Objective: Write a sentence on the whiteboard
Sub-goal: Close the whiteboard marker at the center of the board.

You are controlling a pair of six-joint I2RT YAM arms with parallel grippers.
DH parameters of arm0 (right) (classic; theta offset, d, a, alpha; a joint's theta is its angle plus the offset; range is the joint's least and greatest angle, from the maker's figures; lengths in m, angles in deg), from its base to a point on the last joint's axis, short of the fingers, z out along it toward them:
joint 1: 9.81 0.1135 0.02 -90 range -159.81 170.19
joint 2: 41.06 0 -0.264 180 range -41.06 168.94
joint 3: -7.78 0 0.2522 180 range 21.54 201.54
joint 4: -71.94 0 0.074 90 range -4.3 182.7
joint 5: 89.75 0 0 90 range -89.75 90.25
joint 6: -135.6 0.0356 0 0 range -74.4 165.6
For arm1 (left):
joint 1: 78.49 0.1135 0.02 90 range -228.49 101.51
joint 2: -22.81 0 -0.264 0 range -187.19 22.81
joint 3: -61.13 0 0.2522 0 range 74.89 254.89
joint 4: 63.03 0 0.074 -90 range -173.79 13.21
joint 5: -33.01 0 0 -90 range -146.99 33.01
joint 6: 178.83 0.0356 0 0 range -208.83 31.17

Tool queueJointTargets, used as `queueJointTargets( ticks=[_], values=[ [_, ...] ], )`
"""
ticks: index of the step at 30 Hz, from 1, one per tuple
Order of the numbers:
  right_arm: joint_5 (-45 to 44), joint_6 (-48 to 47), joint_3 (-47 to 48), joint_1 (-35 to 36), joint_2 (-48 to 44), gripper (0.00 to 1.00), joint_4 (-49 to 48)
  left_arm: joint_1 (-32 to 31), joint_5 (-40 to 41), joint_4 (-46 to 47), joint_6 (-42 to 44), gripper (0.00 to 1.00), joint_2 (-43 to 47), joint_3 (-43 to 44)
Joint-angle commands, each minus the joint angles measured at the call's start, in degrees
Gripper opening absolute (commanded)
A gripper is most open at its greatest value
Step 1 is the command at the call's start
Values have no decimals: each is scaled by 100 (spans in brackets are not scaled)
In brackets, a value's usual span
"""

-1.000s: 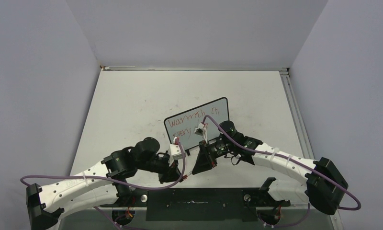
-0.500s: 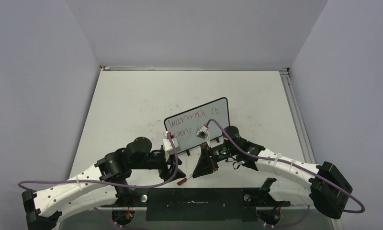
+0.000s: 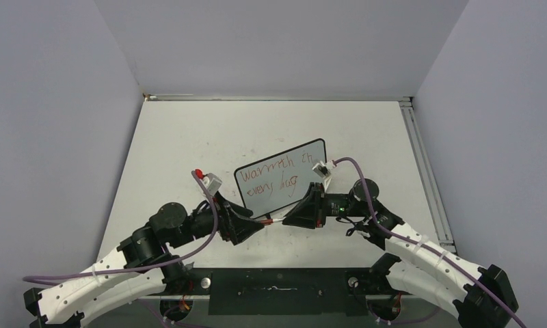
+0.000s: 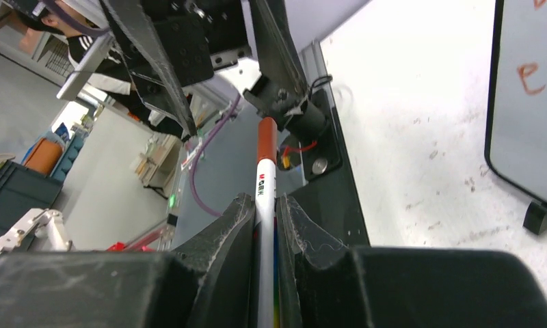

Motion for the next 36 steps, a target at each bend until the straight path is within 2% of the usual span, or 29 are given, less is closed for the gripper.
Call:
queueJointTargets(
  ticks=[1,7,8,10,13,31,36],
  values=[
    [-369,122,63,-13,-201,5,-844,25,121,1031,-1109,69,85,-181],
    [-269,356,82,-17,-179,5,-1330,36,102,1158,-1379,70,92,-225],
    [-267,405,72,-18,-174,5,-1400,36,58,1238,-1434,69,103,-257],
    [-266,482,40,-12,-182,5,-1547,40,-70,1446,-1498,55,84,-319],
    [-257,613,1,-14,-190,5,-1733,44,-176,1636,-1561,49,71,-361],
    [-39,802,0,-12,-57,5,-1947,97,-157,2198,-1800,36,234,-631],
    [-41,793,2,-5,-46,5,-1940,91,-232,2312,-1844,26,204,-639]
  ],
)
